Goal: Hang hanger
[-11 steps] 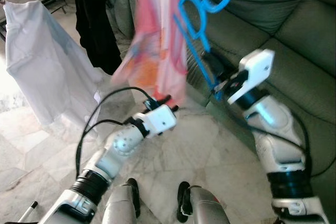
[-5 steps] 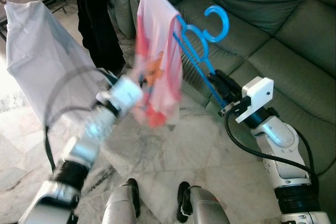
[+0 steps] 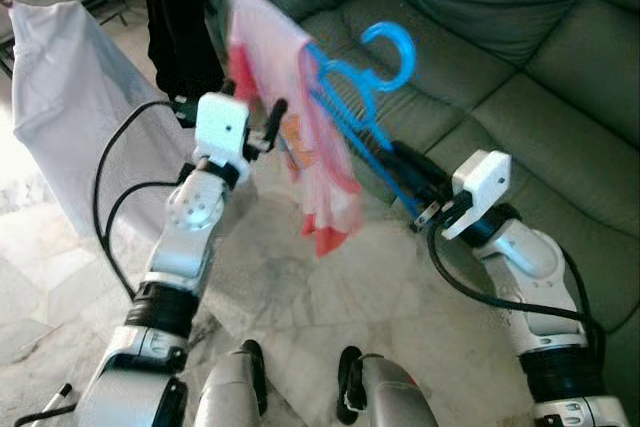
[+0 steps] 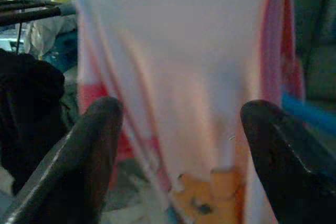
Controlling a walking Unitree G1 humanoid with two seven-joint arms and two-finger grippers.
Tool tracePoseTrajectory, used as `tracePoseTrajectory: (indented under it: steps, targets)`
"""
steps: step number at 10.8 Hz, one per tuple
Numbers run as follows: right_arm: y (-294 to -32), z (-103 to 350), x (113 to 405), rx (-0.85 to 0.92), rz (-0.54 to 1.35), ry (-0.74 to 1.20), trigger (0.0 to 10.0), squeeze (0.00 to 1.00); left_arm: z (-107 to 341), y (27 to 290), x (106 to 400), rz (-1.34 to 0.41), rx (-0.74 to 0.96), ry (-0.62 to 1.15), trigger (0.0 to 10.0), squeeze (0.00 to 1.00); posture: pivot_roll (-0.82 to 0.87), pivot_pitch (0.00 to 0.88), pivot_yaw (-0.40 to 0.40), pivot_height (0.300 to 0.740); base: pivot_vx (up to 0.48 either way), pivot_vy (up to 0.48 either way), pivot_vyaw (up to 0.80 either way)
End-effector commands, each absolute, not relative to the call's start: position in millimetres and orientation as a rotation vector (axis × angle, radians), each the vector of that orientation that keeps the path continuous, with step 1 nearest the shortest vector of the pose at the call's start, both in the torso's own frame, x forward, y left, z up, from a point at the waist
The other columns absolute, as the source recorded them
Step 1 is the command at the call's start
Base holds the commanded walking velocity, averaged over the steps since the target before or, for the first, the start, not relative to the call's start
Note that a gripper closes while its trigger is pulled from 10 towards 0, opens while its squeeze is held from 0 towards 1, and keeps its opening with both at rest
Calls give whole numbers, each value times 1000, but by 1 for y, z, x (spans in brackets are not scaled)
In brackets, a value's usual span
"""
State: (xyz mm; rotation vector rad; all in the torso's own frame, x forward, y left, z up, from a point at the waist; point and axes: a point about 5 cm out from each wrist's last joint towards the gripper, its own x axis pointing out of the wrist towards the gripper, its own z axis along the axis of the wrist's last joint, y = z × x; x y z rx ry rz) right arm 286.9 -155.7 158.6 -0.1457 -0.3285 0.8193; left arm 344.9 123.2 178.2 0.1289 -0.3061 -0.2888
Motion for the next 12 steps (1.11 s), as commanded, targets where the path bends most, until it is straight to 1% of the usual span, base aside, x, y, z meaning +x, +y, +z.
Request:
tracePoseTrajectory:
  steps: [1,2,4,5,6,7,12]
  targets:
    - [-154,162,286,-136,878,-334,10000,0,183,124,345,-285,102,-309,10000,1000,-43,216,-25,740,0,0,0]
    - [-155,159,285,-137,944,-305,10000,0,183,128,347,-269,72,-297,10000,0,-43,216,-25,740,0,0,0]
    - [-159,158,289,-149,959,-296,10000,0,185,131,346,-265,59,-294,10000,0,-36,221,-25,740,0,0,0]
    - [-159,160,292,-149,968,-298,10000,0,184,135,346,-245,44,-284,7569,0,-34,222,-26,740,0,0,0]
    - [-159,162,292,-147,979,-302,10000,0,185,135,346,-251,45,-291,627,0,-35,223,-26,740,0,0,0]
    - [-159,163,293,-146,981,-305,10000,0,185,135,346,-253,44,-293,0,0,-35,223,-26,740,0,0,0]
    - [-164,162,294,-150,989,-295,10000,0,184,136,343,-272,53,-301,0,0,-38,224,-33,740,0,0,0]
